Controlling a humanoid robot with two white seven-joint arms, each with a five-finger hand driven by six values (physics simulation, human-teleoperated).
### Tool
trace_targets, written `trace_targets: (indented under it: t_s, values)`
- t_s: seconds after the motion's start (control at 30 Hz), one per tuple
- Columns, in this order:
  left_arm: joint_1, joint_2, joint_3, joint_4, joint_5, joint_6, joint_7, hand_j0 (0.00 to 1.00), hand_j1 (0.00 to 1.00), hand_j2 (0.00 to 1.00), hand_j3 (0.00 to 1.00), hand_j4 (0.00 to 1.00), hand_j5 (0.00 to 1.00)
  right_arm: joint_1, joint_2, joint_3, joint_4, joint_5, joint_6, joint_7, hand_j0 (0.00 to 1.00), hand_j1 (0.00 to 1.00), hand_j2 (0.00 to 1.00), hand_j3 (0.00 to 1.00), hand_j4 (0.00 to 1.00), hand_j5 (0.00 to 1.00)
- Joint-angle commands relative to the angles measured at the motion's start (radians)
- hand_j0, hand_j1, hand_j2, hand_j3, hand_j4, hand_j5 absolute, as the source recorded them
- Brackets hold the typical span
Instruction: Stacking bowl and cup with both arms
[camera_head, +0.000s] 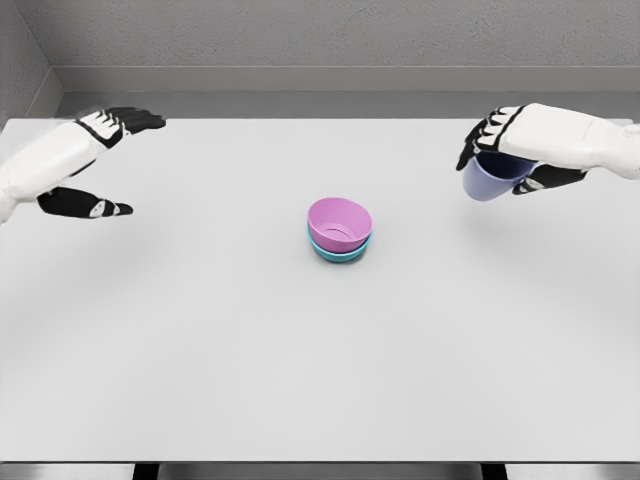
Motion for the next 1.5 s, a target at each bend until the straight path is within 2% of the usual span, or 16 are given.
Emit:
trace_targets:
  t_s: [0.0,0.03,0.07,0.4,0.47,0.57,1.1,1.47]
  values:
    - [0.008,-0.126,0.086,0.017,-0.054,0.002,0.002,1.0,1.0,1.0,1.0,1.0,1.0,0.0,0.007,-0.002,-0.01,-0.007,0.002,0.0,0.66,0.66,0.66,0.66,0.66,0.66]
    - [0.023,-0.157,0.103,0.009,-0.091,0.002,0.0,1.0,1.0,1.0,1.0,1.0,1.0,-0.005,0.007,0.0,-0.02,-0.007,0.002,-0.002,0.66,0.66,0.66,0.66,0.66,0.66]
    - [0.026,-0.171,0.112,0.011,-0.094,0.002,-0.003,1.0,1.0,1.0,1.0,1.0,1.0,-0.006,0.007,-0.002,-0.022,-0.007,0.002,-0.002,0.66,0.66,0.66,0.66,0.66,0.66]
    - [0.038,-0.186,0.146,0.02,-0.097,0.002,-0.02,1.0,1.0,1.0,1.0,1.0,1.0,-0.012,0.042,0.0,-0.031,-0.004,0.002,0.0,0.66,0.66,0.66,0.66,0.66,0.66]
    - [0.041,-0.186,0.148,0.037,-0.099,0.002,-0.02,1.0,1.0,1.0,1.0,1.0,1.0,-0.015,0.043,0.0,-0.057,-0.004,0.002,-0.002,0.66,0.66,0.66,0.66,0.66,0.66]
    - [0.041,-0.186,0.16,0.055,-0.099,0.002,-0.02,1.0,1.0,1.0,1.0,1.0,1.0,-0.02,0.057,0.0,-0.057,-0.004,0.002,-0.002,0.66,0.66,0.66,0.66,0.66,0.66]
    - [0.041,-0.194,0.165,0.08,-0.097,0.002,-0.02,1.0,1.0,1.0,1.0,1.0,1.0,-0.031,0.125,0.0,-0.106,0.019,0.002,0.0,0.66,0.66,0.66,0.66,0.66,0.66]
    - [0.04,-0.205,0.177,0.092,-0.097,0.002,-0.02,1.0,1.0,1.0,1.0,1.0,1.0,-0.029,0.134,0.0,-0.152,0.028,0.002,0.0,0.68,0.68,0.68,0.68,0.68,0.68]
